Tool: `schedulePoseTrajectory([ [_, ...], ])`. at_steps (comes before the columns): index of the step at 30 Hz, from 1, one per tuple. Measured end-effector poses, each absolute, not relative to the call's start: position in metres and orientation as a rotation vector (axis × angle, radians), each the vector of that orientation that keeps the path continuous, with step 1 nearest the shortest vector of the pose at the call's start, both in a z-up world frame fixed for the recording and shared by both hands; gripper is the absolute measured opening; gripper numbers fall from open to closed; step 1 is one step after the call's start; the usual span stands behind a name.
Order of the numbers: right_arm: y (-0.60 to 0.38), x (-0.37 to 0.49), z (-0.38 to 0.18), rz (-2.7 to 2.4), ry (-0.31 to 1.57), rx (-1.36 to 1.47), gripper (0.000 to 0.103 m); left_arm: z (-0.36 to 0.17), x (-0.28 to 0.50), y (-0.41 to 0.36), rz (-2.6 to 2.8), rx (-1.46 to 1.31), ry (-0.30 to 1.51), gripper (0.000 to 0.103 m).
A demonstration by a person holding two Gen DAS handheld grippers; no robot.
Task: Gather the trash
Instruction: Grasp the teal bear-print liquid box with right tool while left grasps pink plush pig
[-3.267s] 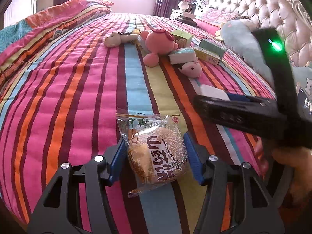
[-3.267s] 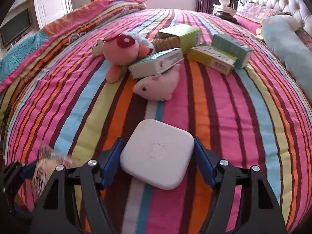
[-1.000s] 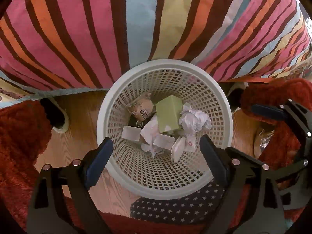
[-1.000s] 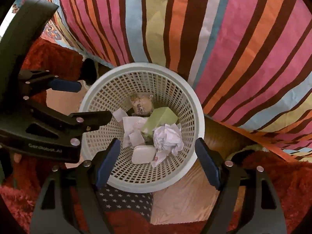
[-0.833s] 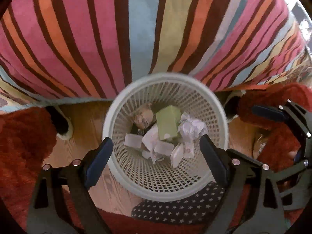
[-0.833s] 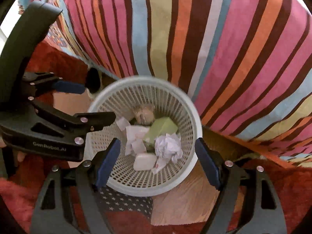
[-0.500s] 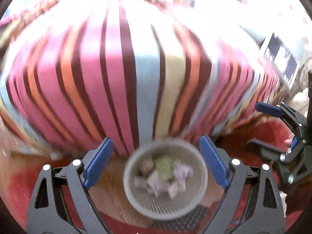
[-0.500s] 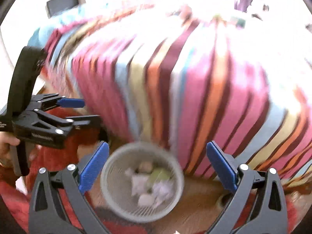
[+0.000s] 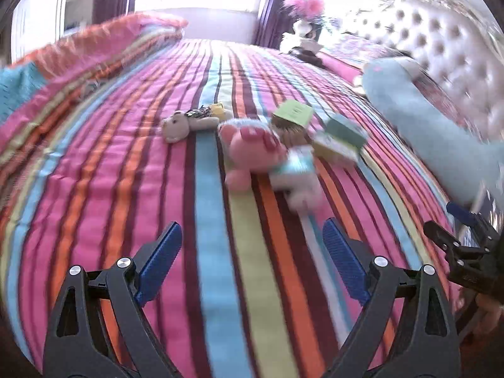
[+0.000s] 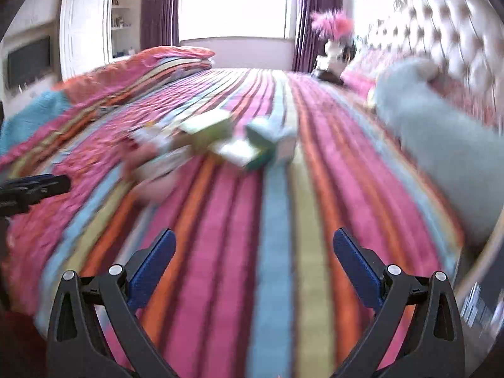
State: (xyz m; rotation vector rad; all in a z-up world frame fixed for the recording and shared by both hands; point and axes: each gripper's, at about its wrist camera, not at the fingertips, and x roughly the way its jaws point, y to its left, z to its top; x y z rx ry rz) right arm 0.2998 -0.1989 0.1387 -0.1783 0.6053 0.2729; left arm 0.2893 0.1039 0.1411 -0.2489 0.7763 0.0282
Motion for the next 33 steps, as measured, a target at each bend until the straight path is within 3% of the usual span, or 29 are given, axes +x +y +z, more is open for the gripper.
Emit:
schedulePoseTrajectory([
  [7, -0.18, 0.427, 0.133, 0.277, 0.67, -0.291, 0.096, 0.122, 0.379, 0.115, 0.053, -0.338, 0.853, 0.088],
  [17, -0.167, 0.498, 0.115, 0.286, 0.735, -0.421, 0.096, 0.1, 0.432, 0.117, 0.07, -0.314, 0.899, 0.088],
  [23, -0.174, 0.527, 0.104, 0.328, 0.842, -0.283, 0.094, 0.084, 0.452, 0.12, 0.068, -0.336, 0.938, 0.088],
  [24, -0.173, 0.529, 0.1, 0.33, 0.867, -0.263, 0.09, 0.082, 0.454, 0.12, 0.06, -0.317, 0.941, 0.088],
  [25, -0.174, 0.531, 0.097, 0.344, 0.887, -0.235, 0.076, 0.081, 0.453, 0.121, 0.054, -0.314, 0.936, 0.084],
  [26, -0.174, 0.531, 0.097, 0.356, 0.898, -0.21, 0.055, 0.082, 0.452, 0.123, 0.05, -0.319, 0.926, 0.077],
  [27, -0.174, 0.53, 0.097, 0.367, 0.902, -0.187, 0.053, 0.083, 0.451, 0.126, 0.032, -0.336, 0.911, 0.059],
  [33, -0.181, 0.509, 0.114, 0.33, 0.868, -0.105, 0.05, 0.09, 0.437, 0.137, 0.001, -0.378, 0.898, 0.057],
])
